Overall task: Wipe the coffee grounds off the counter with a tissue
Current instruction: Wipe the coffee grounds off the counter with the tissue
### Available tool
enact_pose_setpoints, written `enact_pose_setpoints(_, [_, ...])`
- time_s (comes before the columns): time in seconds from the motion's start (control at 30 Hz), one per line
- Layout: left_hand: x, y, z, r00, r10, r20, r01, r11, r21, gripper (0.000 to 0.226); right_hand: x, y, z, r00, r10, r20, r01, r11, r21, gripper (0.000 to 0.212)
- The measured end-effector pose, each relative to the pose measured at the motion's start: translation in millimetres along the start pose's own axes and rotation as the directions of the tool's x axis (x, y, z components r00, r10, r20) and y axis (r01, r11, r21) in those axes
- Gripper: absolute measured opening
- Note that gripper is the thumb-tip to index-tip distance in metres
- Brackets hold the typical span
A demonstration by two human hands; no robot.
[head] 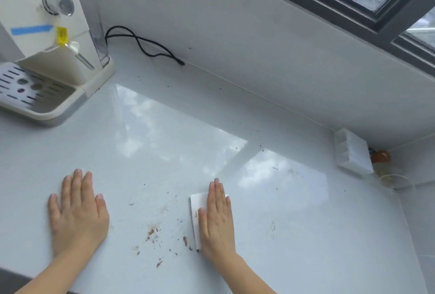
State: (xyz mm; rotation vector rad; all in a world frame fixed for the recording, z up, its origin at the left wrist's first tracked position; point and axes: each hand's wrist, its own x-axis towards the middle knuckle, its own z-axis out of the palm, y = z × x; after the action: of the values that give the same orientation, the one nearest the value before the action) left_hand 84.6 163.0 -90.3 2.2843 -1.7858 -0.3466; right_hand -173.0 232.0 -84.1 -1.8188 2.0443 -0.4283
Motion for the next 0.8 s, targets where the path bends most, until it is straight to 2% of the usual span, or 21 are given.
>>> enact_pose_setpoints(0.17, [-1.1, 4.6, -6.0, 0.999, -0.004, 0.042, 0.003, 0.999, 0.036, 0.056, -11.2, 68.2, -31.9, 0.946, 0.305, -0.107, -0.318, 0.936, -0.15, 0.058])
enact_pose_setpoints(0.37, [0.5, 3.2, -5.4, 0.998, 0.0, 0.064, -0.005, 0.997, 0.078, 0.061, 57.6, 85.6, -43.9, 0.95, 0.303, -0.079, -0.313, 0.914, -0.257, 0.056])
enact_pose_setpoints(0.47, [2.3, 0.6, -1.3, 0.998, -0.008, 0.065, 0.003, 0.998, 0.069, 0.057, 91.5, 66.4, -35.2, 0.969, 0.246, -0.039, -0.247, 0.928, -0.279, 0.057])
enact_pose_setpoints(0.6, [2.3, 0.3, -0.9, 0.998, -0.015, 0.059, 0.012, 0.999, 0.052, 0.058, 83.3, 22.4, -11.9, 0.996, 0.047, 0.073, -0.025, 0.959, -0.283, 0.059])
enact_pose_setpoints(0.73, [2.0, 0.2, -0.5, 0.999, -0.012, 0.052, 0.011, 0.999, 0.036, 0.057, 36.8, -23.0, 14.4, 0.968, -0.175, 0.18, 0.219, 0.941, -0.258, 0.059])
enact_pose_setpoints(0.8, [2.2, -0.6, 0.6, 0.999, -0.001, 0.041, 0.0, 0.999, 0.032, 0.056, 10.0, -29.7, 18.2, 0.946, -0.231, 0.226, 0.286, 0.924, -0.255, 0.059])
